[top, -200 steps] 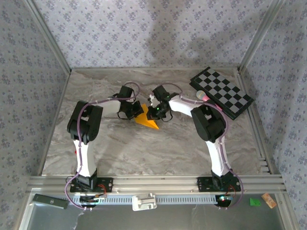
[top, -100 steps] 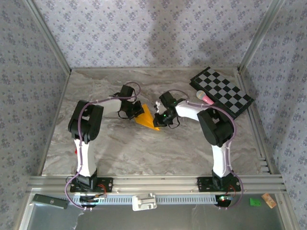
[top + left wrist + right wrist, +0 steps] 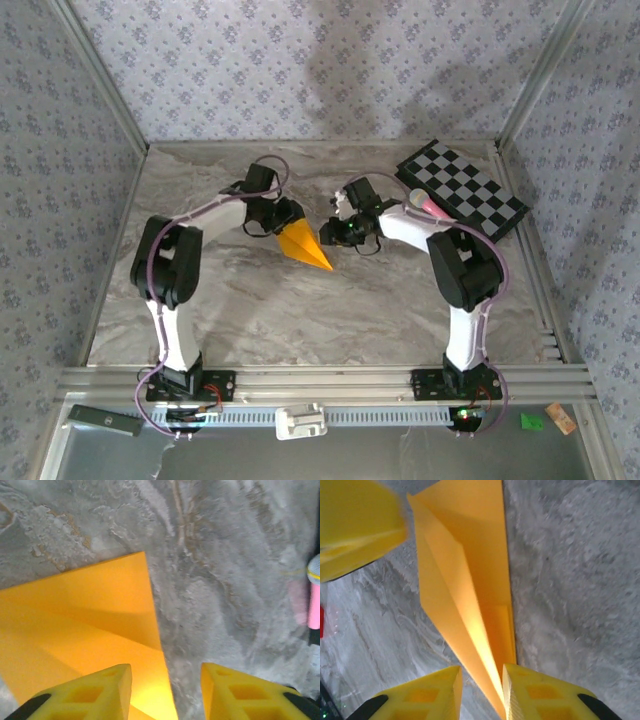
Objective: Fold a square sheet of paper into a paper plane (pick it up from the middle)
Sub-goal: Fourth fold the wing at the center of the table, then turn over the paper at the center of the table.
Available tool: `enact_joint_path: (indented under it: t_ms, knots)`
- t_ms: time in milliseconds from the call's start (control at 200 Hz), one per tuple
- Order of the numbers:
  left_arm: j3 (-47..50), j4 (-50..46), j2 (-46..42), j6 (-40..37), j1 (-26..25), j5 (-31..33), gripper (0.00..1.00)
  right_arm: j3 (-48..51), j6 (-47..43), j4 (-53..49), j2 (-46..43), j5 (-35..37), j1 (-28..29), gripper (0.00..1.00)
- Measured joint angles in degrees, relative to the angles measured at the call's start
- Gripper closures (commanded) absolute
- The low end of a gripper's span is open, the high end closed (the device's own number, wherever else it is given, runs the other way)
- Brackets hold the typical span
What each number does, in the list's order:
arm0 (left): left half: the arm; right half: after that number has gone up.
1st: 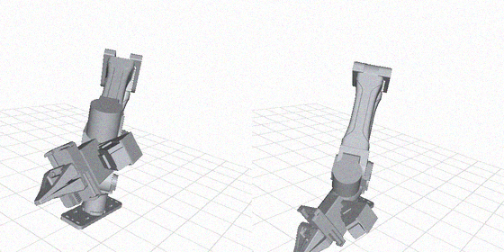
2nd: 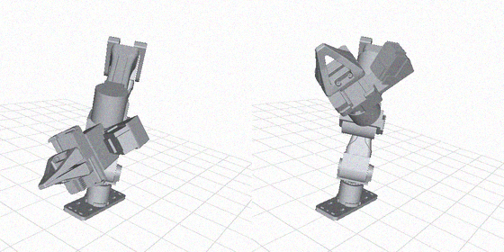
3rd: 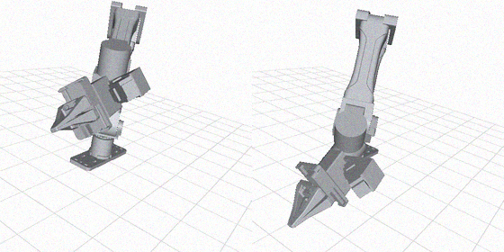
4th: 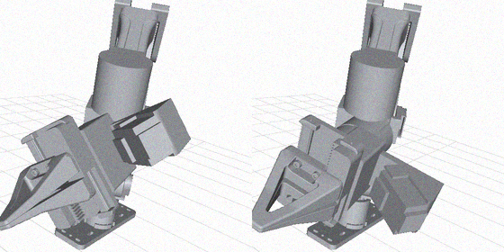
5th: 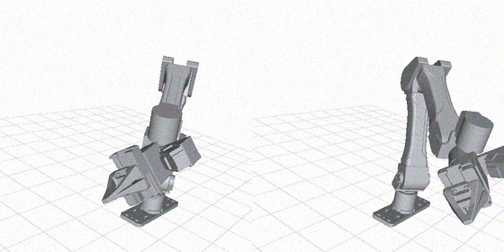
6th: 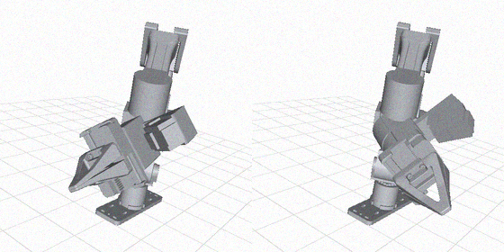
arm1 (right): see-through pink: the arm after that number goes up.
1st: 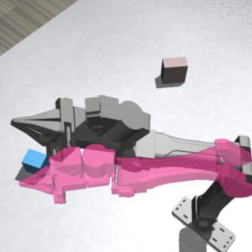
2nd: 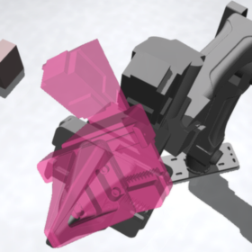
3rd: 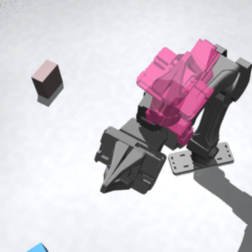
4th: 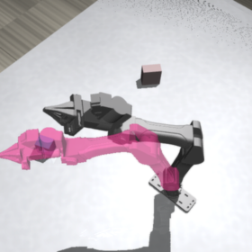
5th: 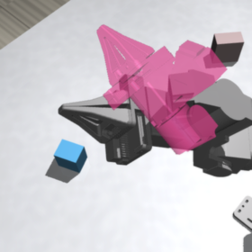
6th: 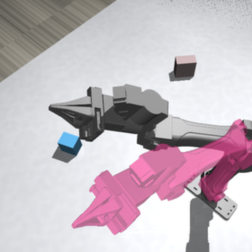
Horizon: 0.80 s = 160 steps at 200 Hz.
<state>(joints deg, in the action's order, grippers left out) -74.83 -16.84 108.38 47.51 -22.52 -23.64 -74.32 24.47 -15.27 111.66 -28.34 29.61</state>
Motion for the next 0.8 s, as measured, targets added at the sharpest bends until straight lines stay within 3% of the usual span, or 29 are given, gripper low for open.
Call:
enact_joint_path:
  t_ms: [155, 450, 650, 800]
  knots:
    - [7.5, 4.0, -5.9, 4.0, 2.4, 0.1, 0.50, -5.4, -0.5, 0.0, 5.2, -1.1, 0.3, 0.69]
    - [16.3, 7.3, -6.5, 9.2, 4.9, 0.0, 0.49, -11.8, -2.0, -1.9, 11.1, -3.5, 1.5, 0.72]
    - [17.6, 9.9, -6.9, 10.7, 5.3, -1.0, 0.49, -12.6, -1.9, -1.9, 12.7, -5.5, 1.6, 0.89]
    - [19.7, 12.9, -8.5, 11.1, 6.0, -2.8, 0.48, -11.0, -0.7, 2.3, 12.0, -7.0, 1.5, 0.95]
